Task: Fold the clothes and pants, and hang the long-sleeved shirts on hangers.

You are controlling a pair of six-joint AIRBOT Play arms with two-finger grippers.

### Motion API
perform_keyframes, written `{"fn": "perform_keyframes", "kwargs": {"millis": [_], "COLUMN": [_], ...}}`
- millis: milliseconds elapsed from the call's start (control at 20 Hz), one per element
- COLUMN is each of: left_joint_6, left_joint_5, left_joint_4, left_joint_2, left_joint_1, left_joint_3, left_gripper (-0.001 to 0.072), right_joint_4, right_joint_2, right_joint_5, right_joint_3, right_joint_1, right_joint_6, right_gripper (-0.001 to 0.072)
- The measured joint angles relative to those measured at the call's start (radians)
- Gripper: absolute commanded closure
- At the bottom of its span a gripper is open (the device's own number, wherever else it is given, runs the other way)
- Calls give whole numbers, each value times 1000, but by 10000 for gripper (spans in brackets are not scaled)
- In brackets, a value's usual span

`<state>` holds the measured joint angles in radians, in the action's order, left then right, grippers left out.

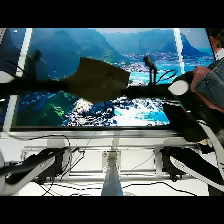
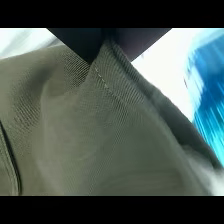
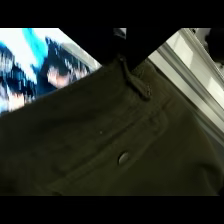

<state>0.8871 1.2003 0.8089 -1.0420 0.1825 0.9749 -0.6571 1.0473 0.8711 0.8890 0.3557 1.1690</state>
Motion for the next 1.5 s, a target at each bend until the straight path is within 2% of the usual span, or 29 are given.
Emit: {"fn": "perform_keyframes", "kwargs": {"millis": [250,350,500,700,800,900,1050,1200,1350,1500], "left_joint_6": [17,58,193,360,389,382,311,255,231,220], "left_joint_5": [-130,-151,-121,6,11,-65,-239,-320,-269,-101], "left_joint_4": [6,23,77,135,131,100,18,-21,23,152], "left_joint_2": [397,534,694,762,744,685,510,299,146,65], "left_joint_1": [0,0,0,0,-1,-11,-63,-110,-117,-110], "left_joint_3": [113,124,132,48,-75,-229,-396,-414,-343,-278], "left_gripper": [675,675,676,675,675,675,675,675,675,675], "right_joint_4": [21,64,93,41,4,-28,-73,-111,-190,-260], "right_joint_2": [-161,-232,-328,-372,-361,-317,-184,-46,31,60], "right_joint_5": [56,92,140,183,154,65,-89,-161,-135,-18], "right_joint_3": [189,227,253,201,114,13,-77,-101,-109,-126], "right_joint_1": [0,0,0,0,0,0,0,0,0,6], "right_joint_6": [-5,20,147,341,415,460,492,504,509,513], "right_gripper": [671,672,672,672,672,672,672,672,671,671]}}
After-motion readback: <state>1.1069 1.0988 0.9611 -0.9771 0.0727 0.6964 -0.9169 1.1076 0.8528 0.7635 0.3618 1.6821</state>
